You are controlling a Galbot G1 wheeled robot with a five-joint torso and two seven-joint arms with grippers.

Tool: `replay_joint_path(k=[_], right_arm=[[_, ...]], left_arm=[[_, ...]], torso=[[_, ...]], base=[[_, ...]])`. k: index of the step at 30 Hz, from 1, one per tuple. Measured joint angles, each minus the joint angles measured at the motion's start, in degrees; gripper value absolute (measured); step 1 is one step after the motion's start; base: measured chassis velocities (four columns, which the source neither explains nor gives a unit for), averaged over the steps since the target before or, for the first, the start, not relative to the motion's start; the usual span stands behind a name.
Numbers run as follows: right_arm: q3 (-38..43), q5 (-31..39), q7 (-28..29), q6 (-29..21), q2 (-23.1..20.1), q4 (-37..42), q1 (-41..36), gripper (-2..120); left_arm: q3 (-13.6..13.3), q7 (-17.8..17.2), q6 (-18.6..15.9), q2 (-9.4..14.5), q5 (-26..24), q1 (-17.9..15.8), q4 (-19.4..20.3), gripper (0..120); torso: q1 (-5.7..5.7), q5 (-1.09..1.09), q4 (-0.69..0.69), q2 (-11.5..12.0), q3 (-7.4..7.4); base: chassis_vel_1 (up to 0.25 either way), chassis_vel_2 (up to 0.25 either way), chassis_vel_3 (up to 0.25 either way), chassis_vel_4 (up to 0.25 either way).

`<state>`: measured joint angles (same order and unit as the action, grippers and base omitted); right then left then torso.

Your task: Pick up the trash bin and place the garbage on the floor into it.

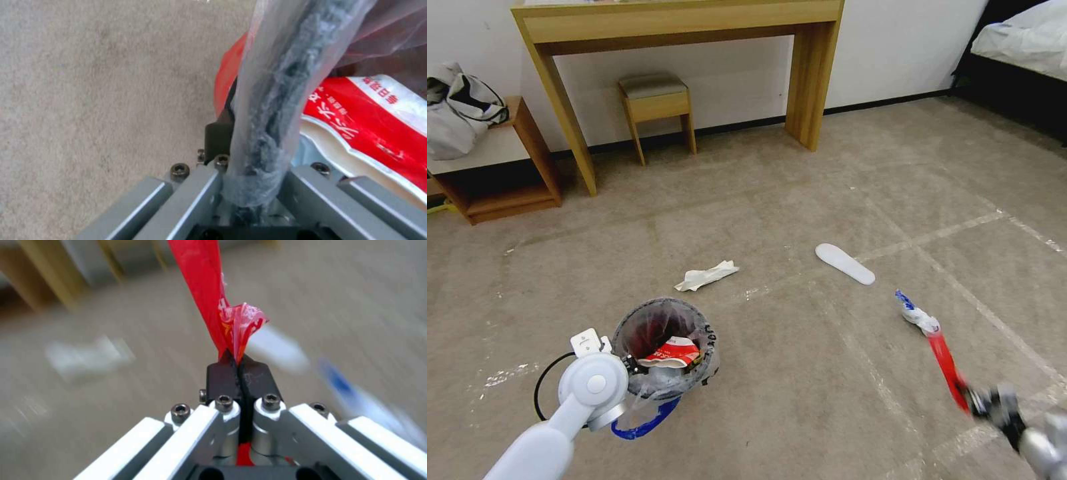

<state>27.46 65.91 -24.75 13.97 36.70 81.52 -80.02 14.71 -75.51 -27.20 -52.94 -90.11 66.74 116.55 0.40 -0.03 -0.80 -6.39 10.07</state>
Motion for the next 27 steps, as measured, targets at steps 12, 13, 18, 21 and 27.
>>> replay_joint_path(k=[12, 13, 18, 21, 27], right_arm=[[-6.2, 10.8, -0.5, -3.3, 0.4, 22.9, 19.1, 0], [-7.6, 10.9, -0.6, -3.3, 0.4, 24.6, 20.7, 0], [-12.1, 11.0, -1.2, -3.5, 0.3, 28.4, 24.0, 0], [-14.8, 11.0, -2.7, -4.3, 0.3, 30.9, 25.9, 0], [-18.8, 11.0, -5.4, -5.8, 0.4, 34.1, 27.7, 0]], left_arm=[[0.4, -1.3, 1.4, 4.6, -4.4, -2.5, 2.2, 0], [0.4, -1.4, 1.5, 4.9, -4.5, -2.4, 2.3, 0], [0.4, -1.6, 1.6, 4.6, -4.5, -2.0, 2.2, 0], [-0.4, -1.6, 1.9, 3.6, -4.4, -2.4, 1.9, 0], [-3.2, -1.2, 1.6, 1.9, -4.9, -4.6, 0.1, 0]], torso=[[0.0, 0.0, -0.01, 0.0, -0.01], [0.0, 0.01, -0.01, 0.0, 0.0], [0.0, 0.02, -0.01, 0.0, 0.0], [0.0, 0.02, -0.01, 0.0, 0.0], [-0.01, 0.03, -0.05, 0.0, -0.01]], base=[[0.0, 0.0, 0.0, 0.0], [0.0, 0.0, 0.0, 0.0], [0.0, 0.0, 0.0, 0.0], [0.0, 0.0, 0.0, 0.0], [0.0, 0.0, 0.0, 0.0]])
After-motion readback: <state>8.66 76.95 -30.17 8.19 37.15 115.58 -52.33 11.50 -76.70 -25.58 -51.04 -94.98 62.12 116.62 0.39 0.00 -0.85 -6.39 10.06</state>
